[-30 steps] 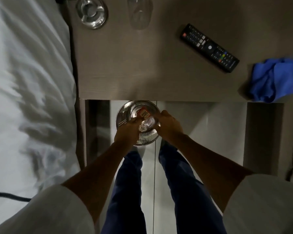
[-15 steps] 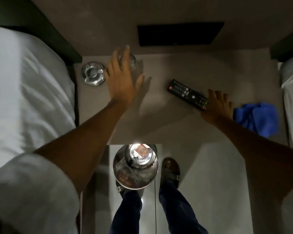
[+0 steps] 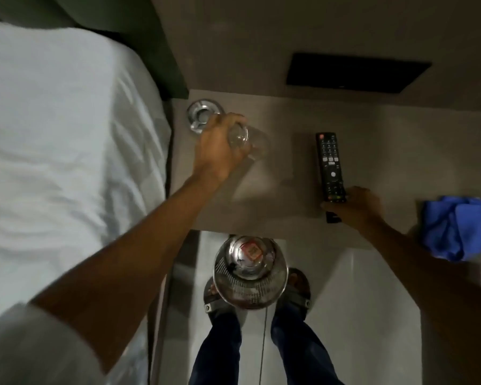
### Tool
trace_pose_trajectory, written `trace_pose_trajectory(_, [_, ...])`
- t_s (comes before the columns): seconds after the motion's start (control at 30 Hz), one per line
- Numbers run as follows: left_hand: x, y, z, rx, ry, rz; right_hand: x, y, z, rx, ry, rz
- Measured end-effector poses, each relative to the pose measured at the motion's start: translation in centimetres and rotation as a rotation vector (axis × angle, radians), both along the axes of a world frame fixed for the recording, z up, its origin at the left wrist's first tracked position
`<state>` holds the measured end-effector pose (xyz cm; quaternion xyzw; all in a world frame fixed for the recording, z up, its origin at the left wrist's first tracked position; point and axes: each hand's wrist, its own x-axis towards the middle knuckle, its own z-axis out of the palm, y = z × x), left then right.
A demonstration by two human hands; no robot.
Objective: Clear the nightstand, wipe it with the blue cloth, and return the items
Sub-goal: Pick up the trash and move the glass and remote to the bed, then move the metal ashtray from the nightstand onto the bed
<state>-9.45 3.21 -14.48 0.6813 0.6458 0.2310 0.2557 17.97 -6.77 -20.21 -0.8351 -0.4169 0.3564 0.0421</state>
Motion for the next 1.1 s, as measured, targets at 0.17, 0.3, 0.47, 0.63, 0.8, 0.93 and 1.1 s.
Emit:
trace_pose_trajectory(0.17, [-9.9, -6.7, 7.4, 0.319, -0.199, 0.334, -13.7, 3.0, 5.9, 0.351, 0.201, 0.212])
trace_pose_trajectory(0.3, [-21.0, -12.0, 11.0, 0.509, -0.199, 0.642, -26.8, 4.9, 10.4, 0.536, 0.398, 0.454])
trace_pose_trajectory(0.47, [-32.4, -20.0, 10.3, 0.467, 0.045, 0.926, -39.9, 3.6, 12.5, 0.671, 0.362, 0.711])
trace_pose_trajectory(0.63, [-36.6, -25.5, 7.1, 0.311, 0.076, 1.101, -45.1, 2.3, 11.1, 0.734, 0.311, 0.878])
trace_pose_trajectory(0.8, [-34.5, -24.3, 7.1, 0.267, 0.279, 1.064, -41.4, 4.7, 9.8, 0.848, 0.285, 0.741])
trace_pose_trajectory(0.93, [-28.1, -15.4, 8.3, 0.533, 0.166, 0.788, -33.8, 10.3, 7.1, 0.739, 0.065, 0.62])
trace_pose_trajectory(1.1, [-15.5, -4.1, 7.2, 0.491, -0.084, 0.447, -27.9, 16.3, 2.8, 0.379, -0.129, 0.558])
